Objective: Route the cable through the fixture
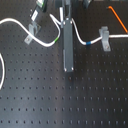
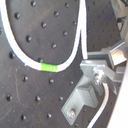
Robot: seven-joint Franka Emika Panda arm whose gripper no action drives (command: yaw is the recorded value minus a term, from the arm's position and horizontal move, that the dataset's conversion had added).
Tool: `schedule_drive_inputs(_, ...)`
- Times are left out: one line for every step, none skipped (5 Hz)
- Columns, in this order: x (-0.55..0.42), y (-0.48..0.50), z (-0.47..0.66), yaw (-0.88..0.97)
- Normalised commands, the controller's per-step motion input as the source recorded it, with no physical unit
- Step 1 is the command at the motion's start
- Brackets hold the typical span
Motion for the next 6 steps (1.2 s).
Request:
schedule_drive_inputs(-0.039, 0.169, 0.08, 0.0)
schedule_drive_inputs(-0.09, 0.167, 0.19, 0.0)
schedule_drive_inputs(-0.078, 0.023, 0.26, 0.0)
schedule_drive_inputs(-0.209, 0.171, 0.2, 0.06)
schedule_drive_inputs(-0.171, 0.211, 0.2, 0.09)
schedule_drive_inputs(-0.149, 0.261, 0.28, 0.07)
